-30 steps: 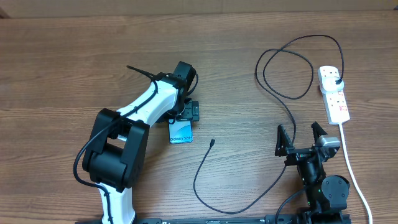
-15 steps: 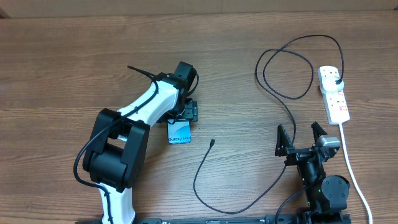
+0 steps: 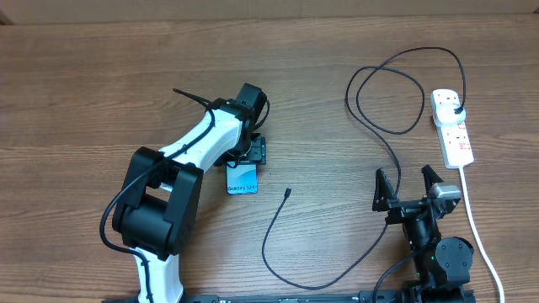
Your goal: Plug charger to phone and switch on socket
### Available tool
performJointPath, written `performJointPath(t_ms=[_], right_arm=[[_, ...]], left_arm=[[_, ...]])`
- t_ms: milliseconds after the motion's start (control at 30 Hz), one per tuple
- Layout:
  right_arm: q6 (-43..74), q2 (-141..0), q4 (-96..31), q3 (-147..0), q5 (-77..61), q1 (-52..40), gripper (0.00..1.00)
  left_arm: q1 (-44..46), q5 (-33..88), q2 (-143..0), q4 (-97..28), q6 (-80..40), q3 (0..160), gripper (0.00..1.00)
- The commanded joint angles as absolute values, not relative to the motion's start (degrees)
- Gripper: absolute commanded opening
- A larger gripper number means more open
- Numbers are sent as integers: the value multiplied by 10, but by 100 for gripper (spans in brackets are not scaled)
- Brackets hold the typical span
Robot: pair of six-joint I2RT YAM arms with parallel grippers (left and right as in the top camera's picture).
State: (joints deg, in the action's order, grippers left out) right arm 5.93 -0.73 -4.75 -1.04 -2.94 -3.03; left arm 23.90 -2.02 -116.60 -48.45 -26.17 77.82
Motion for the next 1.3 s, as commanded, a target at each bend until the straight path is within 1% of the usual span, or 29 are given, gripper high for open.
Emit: performJointPath(t_ms=[0,233,567,700,767,900,1267], right_arm=[[55,-2,-46,-4,-26,-29,100],[55,-2,-46,-4,-26,-29,100],[55,-2,-46,-4,-26,-29,100],[55,-2,-46,-4,-26,-29,100],[55,-2,-46,-4,-26,-29,100],[55,-2,-46,-4,-26,-29,100],[55,-2,-46,-4,-26,-29,100]], left_arm=[[236,6,-1206,-498,-256,764,84],[236,28,-1206,-533,-228,794,84],[236,29,-1194,-551,-222,808,79],[236,29,-1180,-550,-222,808,70],[236,28,-1173,-550,-222,808,68],[236,32,-1168,-548,-222,808,68],[217,108,-1145,-555,-223,808,68]])
